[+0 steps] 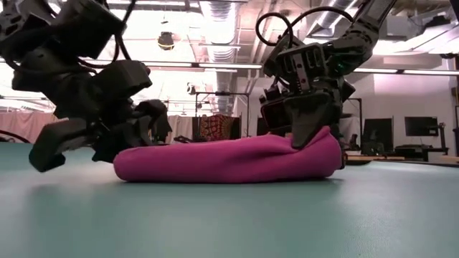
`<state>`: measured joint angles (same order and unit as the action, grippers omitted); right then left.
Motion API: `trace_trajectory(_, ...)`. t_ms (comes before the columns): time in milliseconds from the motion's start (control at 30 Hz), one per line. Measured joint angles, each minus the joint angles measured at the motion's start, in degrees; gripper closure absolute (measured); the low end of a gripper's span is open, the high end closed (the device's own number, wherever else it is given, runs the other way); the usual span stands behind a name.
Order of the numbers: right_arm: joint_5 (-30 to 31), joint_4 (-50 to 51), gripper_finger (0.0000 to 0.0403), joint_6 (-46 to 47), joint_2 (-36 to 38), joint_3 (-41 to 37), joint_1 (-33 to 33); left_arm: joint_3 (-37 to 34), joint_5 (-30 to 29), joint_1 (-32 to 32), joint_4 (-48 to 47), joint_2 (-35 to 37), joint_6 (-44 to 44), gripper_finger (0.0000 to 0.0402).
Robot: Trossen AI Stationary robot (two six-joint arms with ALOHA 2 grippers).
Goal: Roll towel
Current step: Roll the violet towel
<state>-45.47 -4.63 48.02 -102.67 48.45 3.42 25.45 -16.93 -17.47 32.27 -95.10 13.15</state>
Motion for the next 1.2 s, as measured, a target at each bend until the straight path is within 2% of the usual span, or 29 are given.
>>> trace_trajectory(100,-0.14,1.17,0.0384,1.22,0.02,0.0,0.51,0.03,5.37,1.47,-2.19,-0.17,-6.45,0.0402)
trace_trajectory(200,-0.36,1.25,0.0384,1.5,0.02,0.0,0.55,0.03,7.34,0.99,-1.33,-0.44,-9.78,0.0402)
trace_trajectory(267,-0.77,1.49,0.0384,1.53,0.02,0.02,0.51,0.03,6.41,-0.29,0.48,-0.49,-11.15,0.0402)
trace_trajectory(433,-1.12,3.06,0.0384,1.57,0.07,0.02,0.44,-0.01,-0.5,-3.19,-0.52,0.92,-11.5,0.0401)
trace_trajectory(600,-1.35,4.4,0.0384,1.67,0.07,0.02,-0.12,0.75,-4.62,-2.93,-5.18,8.06,-4.82,0.0402)
trace_trajectory(700,-1.47,4.28,0.0384,1.62,0.07,0.02,-0.8,1.69,-4.71,-2.57,-9.11,12.57,-2.2,0.0402)
trace_trajectory(767,-1.54,4.24,0.0383,1.39,0.07,0.02,-0.81,1.82,-4.14,-1.63,-8.42,13.88,0.68,0.0401)
trace_trajectory(833,-1.6,3.72,0.0383,1.28,0.07,0.02,-0.81,1.87,-0.85,0.82,-7.93,12.97,4.29,0.0401)
trace_trajectory(967,-1.58,3.08,0.0383,1.23,0.07,0.04,-0.75,1.8,7.49,6.73,-3.41,6.71,10.03,0.0402)
trace_trajectory(1067,-1.57,1.78,0.0383,1.19,0.07,0.04,-0.76,1.82,8.79,9.31,-0.22,2.67,12.99,0.0402)
trace_trajectory(1200,-1.53,1.15,0.0383,1.24,0.07,0.04,-0.79,1.86,8.83,10.76,-0.58,0.26,12.95,0.0401)
